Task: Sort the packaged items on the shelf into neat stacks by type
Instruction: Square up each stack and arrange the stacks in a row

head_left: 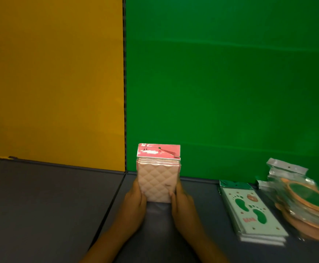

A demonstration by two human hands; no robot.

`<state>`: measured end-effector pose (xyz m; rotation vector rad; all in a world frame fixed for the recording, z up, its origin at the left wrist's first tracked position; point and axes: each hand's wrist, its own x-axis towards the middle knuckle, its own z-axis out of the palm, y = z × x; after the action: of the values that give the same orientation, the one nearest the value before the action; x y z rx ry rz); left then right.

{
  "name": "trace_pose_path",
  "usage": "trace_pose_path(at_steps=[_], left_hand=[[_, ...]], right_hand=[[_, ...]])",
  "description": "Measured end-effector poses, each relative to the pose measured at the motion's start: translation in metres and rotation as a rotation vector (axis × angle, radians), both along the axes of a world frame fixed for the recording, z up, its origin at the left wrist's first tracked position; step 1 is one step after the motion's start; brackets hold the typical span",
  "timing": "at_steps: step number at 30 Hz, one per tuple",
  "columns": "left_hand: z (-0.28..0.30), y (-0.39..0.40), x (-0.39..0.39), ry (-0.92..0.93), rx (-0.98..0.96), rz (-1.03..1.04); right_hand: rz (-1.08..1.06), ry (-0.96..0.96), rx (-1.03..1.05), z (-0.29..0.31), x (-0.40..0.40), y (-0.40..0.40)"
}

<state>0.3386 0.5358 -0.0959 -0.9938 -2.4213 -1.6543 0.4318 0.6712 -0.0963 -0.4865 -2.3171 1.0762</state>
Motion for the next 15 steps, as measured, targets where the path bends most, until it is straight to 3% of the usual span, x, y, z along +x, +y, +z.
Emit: trace_pose_path(at_steps=[11,15], left_hand=[[0.0065,-0.0023,0.0057,-0.036,-0.014,-0.029],[0.0072,-0.0054,0.0051,0.044,0.005,-0.002]], right_hand=[[0.001,0.025,-0.034,0.0037,0.0037,-0.0031],[-0.015,0.086,0.021,0.0052,0.0026,-0.0020]])
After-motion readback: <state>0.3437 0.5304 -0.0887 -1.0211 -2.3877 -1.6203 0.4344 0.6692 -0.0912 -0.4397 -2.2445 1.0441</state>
